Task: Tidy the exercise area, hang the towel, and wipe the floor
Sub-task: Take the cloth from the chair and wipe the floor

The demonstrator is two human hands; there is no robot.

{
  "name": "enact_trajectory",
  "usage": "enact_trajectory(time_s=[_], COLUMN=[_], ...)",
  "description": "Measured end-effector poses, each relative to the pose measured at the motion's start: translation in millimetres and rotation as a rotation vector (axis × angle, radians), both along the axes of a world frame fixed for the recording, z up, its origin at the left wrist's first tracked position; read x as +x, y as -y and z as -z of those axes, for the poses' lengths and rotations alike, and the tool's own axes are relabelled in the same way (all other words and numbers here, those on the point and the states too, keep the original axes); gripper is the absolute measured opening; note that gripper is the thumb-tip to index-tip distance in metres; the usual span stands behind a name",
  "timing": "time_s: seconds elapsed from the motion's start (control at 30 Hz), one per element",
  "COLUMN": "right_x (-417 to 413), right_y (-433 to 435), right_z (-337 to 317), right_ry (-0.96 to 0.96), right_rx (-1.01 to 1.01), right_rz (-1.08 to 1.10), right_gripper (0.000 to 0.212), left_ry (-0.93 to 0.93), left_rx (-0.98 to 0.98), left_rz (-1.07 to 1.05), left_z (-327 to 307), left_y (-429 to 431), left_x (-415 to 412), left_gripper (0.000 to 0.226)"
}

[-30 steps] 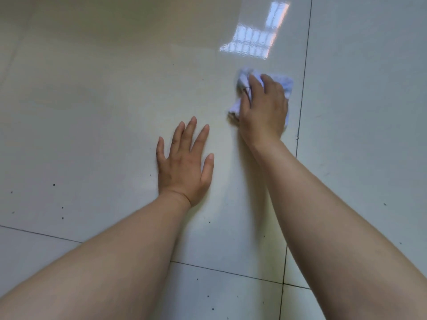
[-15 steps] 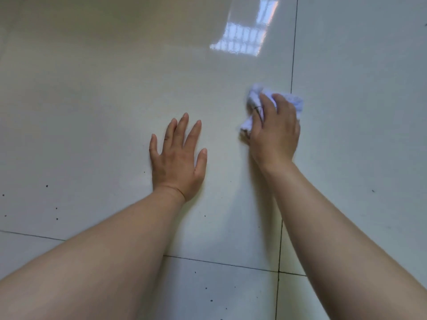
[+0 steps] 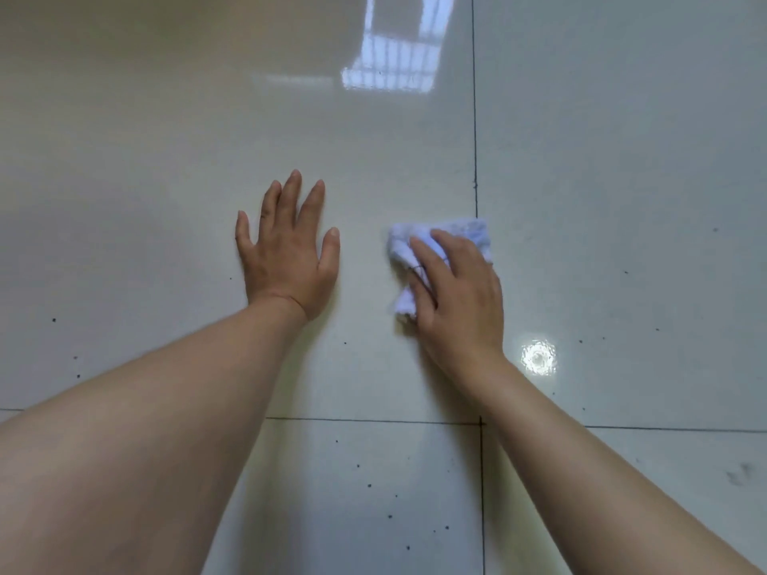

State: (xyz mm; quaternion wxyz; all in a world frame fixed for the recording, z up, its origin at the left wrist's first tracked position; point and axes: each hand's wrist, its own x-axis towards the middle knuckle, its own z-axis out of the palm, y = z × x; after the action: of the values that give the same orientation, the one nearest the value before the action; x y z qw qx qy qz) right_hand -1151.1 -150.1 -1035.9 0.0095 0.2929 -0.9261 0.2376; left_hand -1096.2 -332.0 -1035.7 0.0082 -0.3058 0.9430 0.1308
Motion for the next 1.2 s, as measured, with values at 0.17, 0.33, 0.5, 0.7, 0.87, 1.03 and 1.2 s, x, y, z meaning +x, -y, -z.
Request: enact_trajectory(time_s=[0.17,0.33,0.5,0.7,0.87,1.03,1.2], right_x=[-60.1,-76.4,-24.8,-11.1,6.1,116.9,205.5], right_y=[24.4,47.6,21.7,-20.5,-43.6,-55.2,-49.7], right_z=[-1.9,-2.2,-2.0,-3.0,1.2,4.0,-3.8], right_ry=[0.009,0.019,-0.02,0.065,0.061,0.024,0.081], right_rx=[0.039,0.045,0.018,0.028,0.066,0.039,0.081], right_rz=[0.189,0.138,-0.205,-0.053,0.269,0.195,0.104], right_gripper=[0.04,0.039,0.039,0.04,0.042,0.043,0.043], left_ry=[-0.001,0.013,0.042,0.035,0.022,0.007,0.102], left_rx=[-0.008,-0.008,-0.01,-0.003,-0.008,-0.054,0.031], left_rz=[0.0,0.0,0.005,0.014,0.026,0.22,0.388], left_z=[0.9,0.5,-1.8,-0.1,-0.4,-16.6,-22.2], left_y=[-0.7,0.0,0.4,3.3,3.1,-19.5,-27.0], left_x=[1.0,0.1,0.2,-0.8,-1.9,15.9,99.4], left_gripper=[0.063,0.063,0.064,0.058,0.055,0.049,0.052])
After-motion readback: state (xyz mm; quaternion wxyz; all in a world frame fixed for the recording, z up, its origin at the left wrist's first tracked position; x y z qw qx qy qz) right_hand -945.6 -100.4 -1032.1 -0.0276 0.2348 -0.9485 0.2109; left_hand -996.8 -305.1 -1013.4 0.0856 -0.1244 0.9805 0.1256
